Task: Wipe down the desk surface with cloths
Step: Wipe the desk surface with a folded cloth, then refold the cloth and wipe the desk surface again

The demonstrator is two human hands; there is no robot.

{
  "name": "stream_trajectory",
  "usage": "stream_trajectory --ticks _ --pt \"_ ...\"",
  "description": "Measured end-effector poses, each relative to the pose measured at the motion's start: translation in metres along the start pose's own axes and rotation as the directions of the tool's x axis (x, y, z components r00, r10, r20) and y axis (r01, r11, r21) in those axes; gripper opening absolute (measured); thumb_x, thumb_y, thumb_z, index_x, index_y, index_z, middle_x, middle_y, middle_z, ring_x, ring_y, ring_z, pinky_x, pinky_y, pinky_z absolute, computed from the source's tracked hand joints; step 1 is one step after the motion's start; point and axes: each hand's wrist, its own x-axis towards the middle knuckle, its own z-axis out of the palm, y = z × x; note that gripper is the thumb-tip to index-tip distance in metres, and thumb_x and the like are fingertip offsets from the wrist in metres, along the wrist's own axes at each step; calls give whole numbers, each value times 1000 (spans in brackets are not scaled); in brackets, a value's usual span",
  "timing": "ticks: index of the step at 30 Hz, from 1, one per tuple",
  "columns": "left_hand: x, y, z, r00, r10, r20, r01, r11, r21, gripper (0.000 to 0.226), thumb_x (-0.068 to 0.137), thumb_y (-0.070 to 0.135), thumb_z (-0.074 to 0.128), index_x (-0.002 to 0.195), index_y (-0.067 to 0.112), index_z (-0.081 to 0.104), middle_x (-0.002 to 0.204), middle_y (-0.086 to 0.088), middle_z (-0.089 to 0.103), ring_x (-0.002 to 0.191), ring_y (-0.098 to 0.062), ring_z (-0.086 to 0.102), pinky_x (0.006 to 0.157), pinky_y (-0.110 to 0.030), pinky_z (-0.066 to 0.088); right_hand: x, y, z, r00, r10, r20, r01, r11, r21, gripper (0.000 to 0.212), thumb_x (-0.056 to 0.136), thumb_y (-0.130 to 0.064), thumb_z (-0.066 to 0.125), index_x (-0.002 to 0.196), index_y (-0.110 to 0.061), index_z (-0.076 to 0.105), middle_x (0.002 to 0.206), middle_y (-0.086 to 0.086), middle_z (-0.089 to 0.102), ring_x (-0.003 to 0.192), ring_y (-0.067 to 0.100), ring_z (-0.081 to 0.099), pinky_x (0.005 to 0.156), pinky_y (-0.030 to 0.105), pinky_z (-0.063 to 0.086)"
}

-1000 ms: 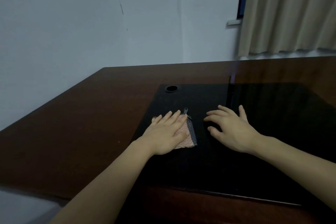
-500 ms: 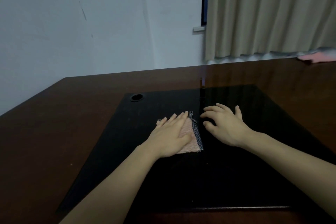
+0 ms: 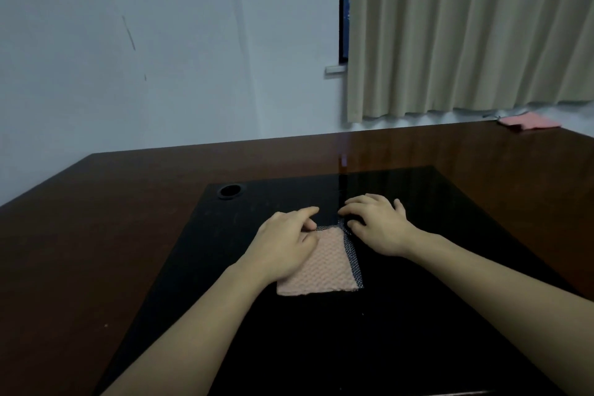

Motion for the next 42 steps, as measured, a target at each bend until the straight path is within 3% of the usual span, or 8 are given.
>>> stream_trajectory --ticks 3,10,14,18,22,28,33,42 --pt "-4 -6 -3 999 -17 -33 17 1000 3 55 99 24 52 153 29 42 137 14 59 127 -12 52 113 -42 38 4 -6 -2 999 -30 17 30 999 -41 42 106 -26 44 145 -41 49 158 -15 35 154 24 8 116 70 1" --pt "-14 -11 -10 998 -15 -59 17 1000 22 53 98 21 49 151 26 45 140 10 57 132 -13 47 114 -42 36 8 0 -10 996 -77 54 84 988 -130 16 102 -28 55 109 -39 63 152 -12 35 153 24 7 118 68 2" --pt "-18 -17 -15 996 -15 -84 18 999 45 50 100 21 50 150 26 46 141 10 57 136 -12 43 115 -40 35 5 1 -16 987 -147 -56 141 984 -105 12 102 -31 56 92 -37 56 142 -14 44 145 20 19 119 60 9" --pt "-17 -21 -24 996 -17 -86 20 999 40 47 102 27 52 149 27 47 143 9 55 138 -15 43 114 -45 37 -2 -8 -33 952 -259 -163 248 965 -85 9 102 -29 56 96 -33 61 119 -14 53 124 16 41 105 45 31" --pt "-12 -17 -35 997 -11 -71 11 1000 -8 45 103 32 53 148 31 48 147 9 51 141 -17 39 113 -48 38 -8 -24 -54 881 -411 -235 412 910 -46 8 99 -21 62 96 -28 66 101 -11 63 102 16 58 90 45 48" --pt "-6 1 -52 997 75 -15 -76 991 -114 29 102 35 57 130 32 62 139 13 55 130 -7 47 107 -32 39 -14 -53 -92 822 -488 -294 505 863 -19 11 96 -13 64 94 -23 67 93 -11 64 92 13 60 84 35 49" --pt "-5 7 -75 996 78 -52 -89 960 -266 11 96 48 57 105 45 63 116 19 66 112 -4 59 99 -34 46 -17 -65 -127 808 -491 -326 519 855 2 10 96 -8 64 96 -17 69 79 -19 60 75 1 55 72 12 40" --pt "-12 37 -112 983 138 -118 -171 925 -339 16 104 26 54 113 38 60 114 17 64 108 1 60 98 -27 48 -31 -80 -171 800 -446 -401 520 849 91 16 98 -9 62 93 -24 65 88 -14 67 82 -3 61 73 11 44"
